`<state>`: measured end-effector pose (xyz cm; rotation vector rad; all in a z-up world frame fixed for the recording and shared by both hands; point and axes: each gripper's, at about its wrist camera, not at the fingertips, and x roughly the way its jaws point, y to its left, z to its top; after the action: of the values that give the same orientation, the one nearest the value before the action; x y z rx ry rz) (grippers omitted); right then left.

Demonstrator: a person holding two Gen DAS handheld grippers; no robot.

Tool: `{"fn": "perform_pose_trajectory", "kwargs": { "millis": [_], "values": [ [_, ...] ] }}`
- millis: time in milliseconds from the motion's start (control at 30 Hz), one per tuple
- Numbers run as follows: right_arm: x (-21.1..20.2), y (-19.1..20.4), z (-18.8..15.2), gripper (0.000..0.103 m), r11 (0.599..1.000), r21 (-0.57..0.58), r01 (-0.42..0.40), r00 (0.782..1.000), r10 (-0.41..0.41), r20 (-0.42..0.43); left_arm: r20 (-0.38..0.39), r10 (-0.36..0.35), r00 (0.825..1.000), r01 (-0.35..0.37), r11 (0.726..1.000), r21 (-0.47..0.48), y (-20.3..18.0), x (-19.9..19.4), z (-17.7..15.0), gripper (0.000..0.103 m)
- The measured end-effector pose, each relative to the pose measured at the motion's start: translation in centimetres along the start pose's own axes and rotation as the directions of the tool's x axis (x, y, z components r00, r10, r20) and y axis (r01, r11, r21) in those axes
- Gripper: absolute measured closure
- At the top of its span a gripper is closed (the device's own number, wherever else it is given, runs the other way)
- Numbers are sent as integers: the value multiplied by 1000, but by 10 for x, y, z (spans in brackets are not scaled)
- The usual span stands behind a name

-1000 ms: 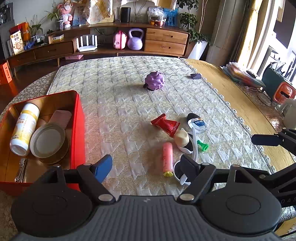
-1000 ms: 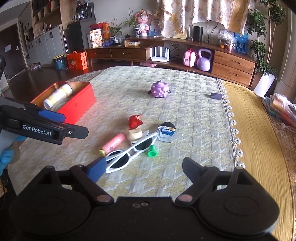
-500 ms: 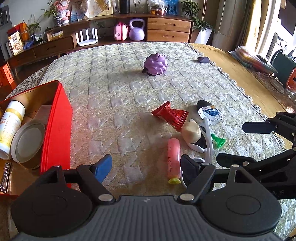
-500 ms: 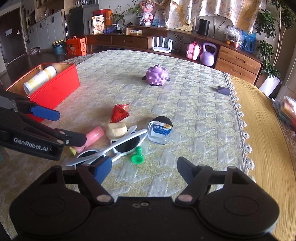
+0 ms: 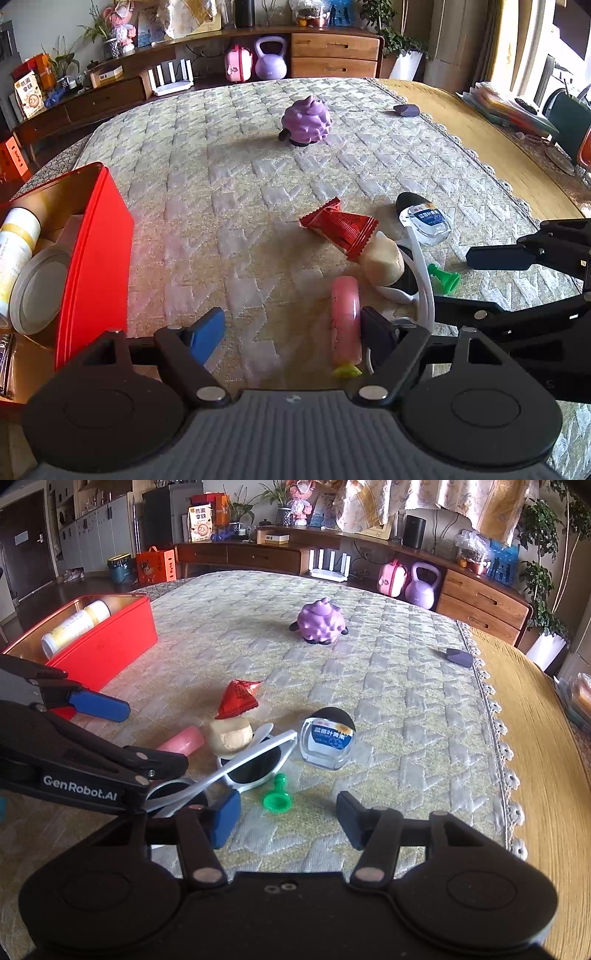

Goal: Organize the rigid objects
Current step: 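Close left tool on pink tube while right tool grasps small green piece, then carry pink tube with left tool to red box while right tool carries green piece there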

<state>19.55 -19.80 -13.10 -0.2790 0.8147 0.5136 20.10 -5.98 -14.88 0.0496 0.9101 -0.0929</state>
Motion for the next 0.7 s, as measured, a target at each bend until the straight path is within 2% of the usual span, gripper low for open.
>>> {"fn": "perform_pose_trajectory", "kwargs": {
  "millis": [100,167,200,267,333,433,600,700],
  "values": [
    [0,2,1,56,1000,-6,-5,1000,5,4,9,-10,1000,10,1000,3,-1,-1,0,34],
    [0,2,1,64,1000,-4,-11,1000,11,7,15,-16,1000,16,1000,2,-2,-3,1,50],
    [0,3,0,67,1000,-4,-15,1000,15,8,16,-18,1000,18,1000,3,-2,-3,1,54],
    [-1,4,0,70,1000,-8,-16,1000,16,10,19,-23,1000,23,1000,4,-2,-5,1,70],
    [-1,6,0,72,1000,-11,-14,1000,14,11,15,-33,999,33,999,3,-1,-5,1,73],
    [-2,8,-1,78,1000,-9,-8,1000,8,13,4,-37,999,37,999,-7,2,-6,3,87],
    [-7,11,-3,88,1000,-6,11,1000,-11,18,-11,-48,999,47,998,-35,10,-7,3,88],
    [-13,12,-4,88,1000,5,22,999,-22,30,-14,-46,999,45,998,-41,13,-11,2,88]
  ]
}}
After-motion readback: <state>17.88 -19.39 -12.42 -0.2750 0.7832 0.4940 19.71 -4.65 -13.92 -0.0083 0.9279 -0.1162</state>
